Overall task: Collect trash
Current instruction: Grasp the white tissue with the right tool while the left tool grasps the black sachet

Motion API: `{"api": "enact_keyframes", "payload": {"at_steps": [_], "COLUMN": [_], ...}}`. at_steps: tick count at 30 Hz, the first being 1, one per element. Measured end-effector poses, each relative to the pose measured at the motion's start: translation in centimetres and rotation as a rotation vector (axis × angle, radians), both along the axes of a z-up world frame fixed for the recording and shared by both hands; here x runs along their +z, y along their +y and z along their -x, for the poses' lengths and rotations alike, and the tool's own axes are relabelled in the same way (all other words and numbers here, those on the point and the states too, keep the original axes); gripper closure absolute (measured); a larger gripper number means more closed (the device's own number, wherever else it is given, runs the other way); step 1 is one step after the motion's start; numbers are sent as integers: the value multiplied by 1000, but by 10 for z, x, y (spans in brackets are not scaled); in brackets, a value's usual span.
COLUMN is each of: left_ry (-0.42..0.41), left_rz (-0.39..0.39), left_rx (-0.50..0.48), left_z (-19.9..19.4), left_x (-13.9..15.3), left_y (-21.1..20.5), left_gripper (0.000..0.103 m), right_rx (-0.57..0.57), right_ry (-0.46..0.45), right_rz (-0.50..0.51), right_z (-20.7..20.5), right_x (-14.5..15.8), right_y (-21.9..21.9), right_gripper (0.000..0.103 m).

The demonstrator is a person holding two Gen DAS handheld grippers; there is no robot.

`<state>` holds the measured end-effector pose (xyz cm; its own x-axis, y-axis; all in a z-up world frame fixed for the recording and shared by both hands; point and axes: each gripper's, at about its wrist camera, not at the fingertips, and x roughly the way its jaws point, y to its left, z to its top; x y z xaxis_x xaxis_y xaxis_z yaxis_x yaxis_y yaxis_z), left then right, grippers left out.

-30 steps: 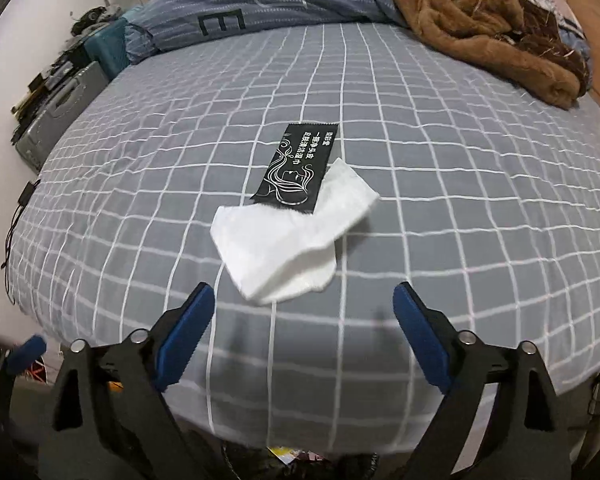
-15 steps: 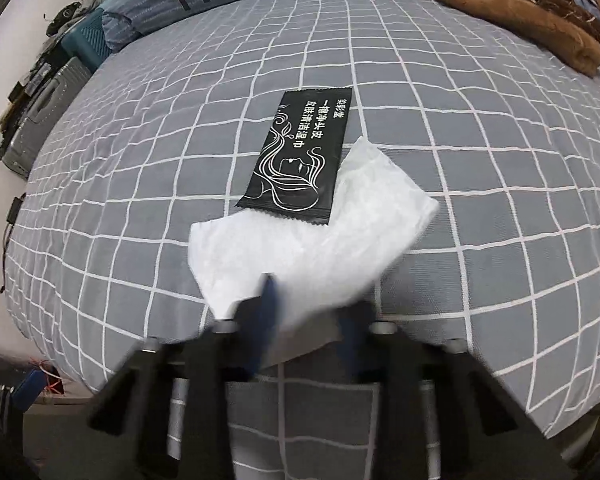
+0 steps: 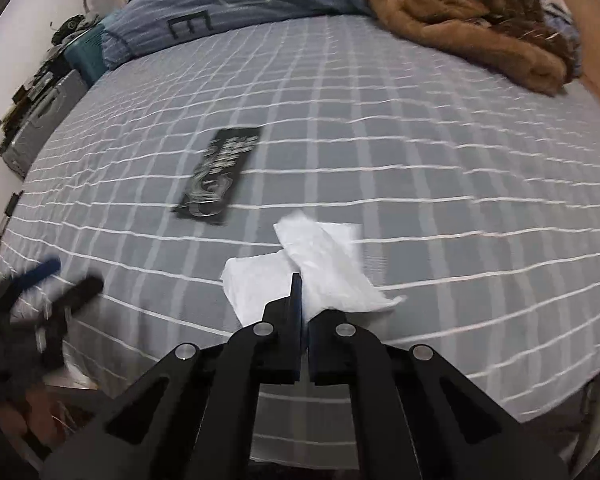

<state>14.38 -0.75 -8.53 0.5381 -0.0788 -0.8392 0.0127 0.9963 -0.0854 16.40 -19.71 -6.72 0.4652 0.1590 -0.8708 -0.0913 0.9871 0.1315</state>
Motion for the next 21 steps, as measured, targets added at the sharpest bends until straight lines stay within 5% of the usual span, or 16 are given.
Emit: {"api": "enact_keyframes", "payload": {"at_steps": [14, 21], "left_ry": [68, 137], "left_rz": [-2, -37], "left_rx": [-35, -47], "left_z": [-125, -145], "left_x": [-25, -45], "left_y": [-60, -71], "left_gripper": [8, 26], "right_rx": [-117, -101], "right_ry": [-12, -11], "right_rz": [48, 39], "right_z": [7, 4], "right_x": [11, 7], "right_y": [-98, -94], "right_gripper": [101, 101]}}
